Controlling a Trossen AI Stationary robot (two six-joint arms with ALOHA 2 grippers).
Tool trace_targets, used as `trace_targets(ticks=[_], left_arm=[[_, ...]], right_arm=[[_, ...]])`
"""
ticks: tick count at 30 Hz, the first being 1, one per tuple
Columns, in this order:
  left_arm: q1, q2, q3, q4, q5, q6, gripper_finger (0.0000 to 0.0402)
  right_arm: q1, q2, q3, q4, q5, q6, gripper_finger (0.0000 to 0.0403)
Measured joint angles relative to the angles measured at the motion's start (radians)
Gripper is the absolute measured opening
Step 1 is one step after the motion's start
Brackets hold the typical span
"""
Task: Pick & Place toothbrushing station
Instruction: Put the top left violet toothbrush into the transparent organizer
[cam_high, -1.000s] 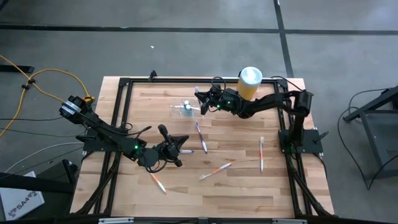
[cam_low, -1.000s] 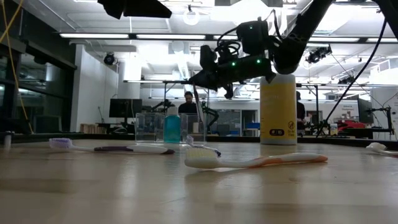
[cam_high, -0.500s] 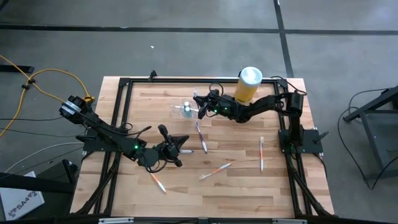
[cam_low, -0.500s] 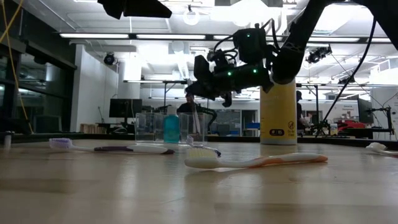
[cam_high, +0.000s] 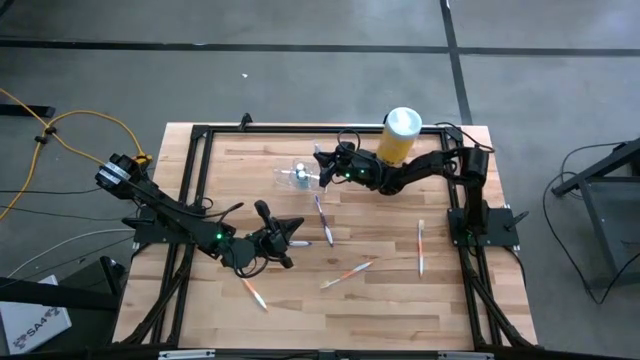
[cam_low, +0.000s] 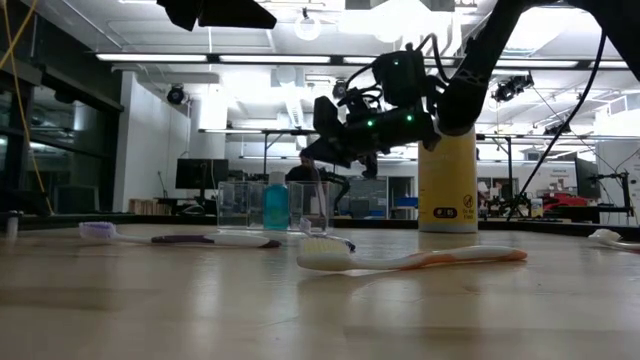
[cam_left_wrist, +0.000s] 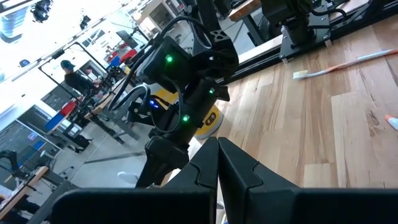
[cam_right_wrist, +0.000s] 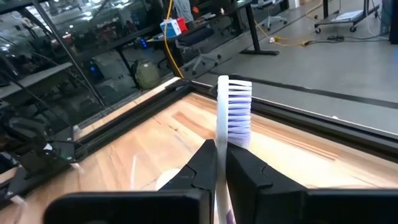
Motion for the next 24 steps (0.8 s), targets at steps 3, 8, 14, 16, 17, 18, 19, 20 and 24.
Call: trace_targets(ticks=[3, 8, 14, 16, 17, 18, 19, 20, 24], left_arm=[[0.000, 0.000, 0.000, 0.000, 0.000, 0.000, 0.0003], [0.000, 0.000, 0.000, 0.000, 0.000, 0.000, 0.0003], [0.000, 0.000, 0.000, 0.000, 0.000, 0.000, 0.0003], [0.000, 0.000, 0.000, 0.000, 0.000, 0.000, 0.0003], [0.000, 0.000, 0.000, 0.000, 0.000, 0.000, 0.0003], [0.000, 0.000, 0.000, 0.000, -0.001, 0.000, 0.0003], [0.000, 0.000, 0.000, 0.000, -0.001, 0.000, 0.0003], [0.000, 0.000, 0.000, 0.000, -0.001, 0.000, 0.0003], [0.000, 0.000, 0.000, 0.000, -0.001, 0.000, 0.0003]], right_arm=[[0.000, 0.000, 0.000, -0.004, 0.000, 0.000, 0.0022], [0.000, 0.000, 0.000, -0.007, -0.001, -0.001, 0.0024], [0.000, 0.000, 0.000, -0.011, -0.037, -0.004, 0.0026], [0.000, 0.000, 0.000, -0.016, -0.038, -0.006, 0.0032], [0.000, 0.000, 0.000, -0.018, -0.038, -0.010, 0.0036], [0.000, 0.000, 0.000, -0.021, -0.038, -0.012, 0.0041], [0.000, 0.000, 0.000, -0.022, -0.039, -0.012, 0.0047], [0.000, 0.000, -0.001, -0.021, -0.039, -0.012, 0.0053], [0.000, 0.000, -0.001, -0.018, -0.037, -0.011, 0.0081]])
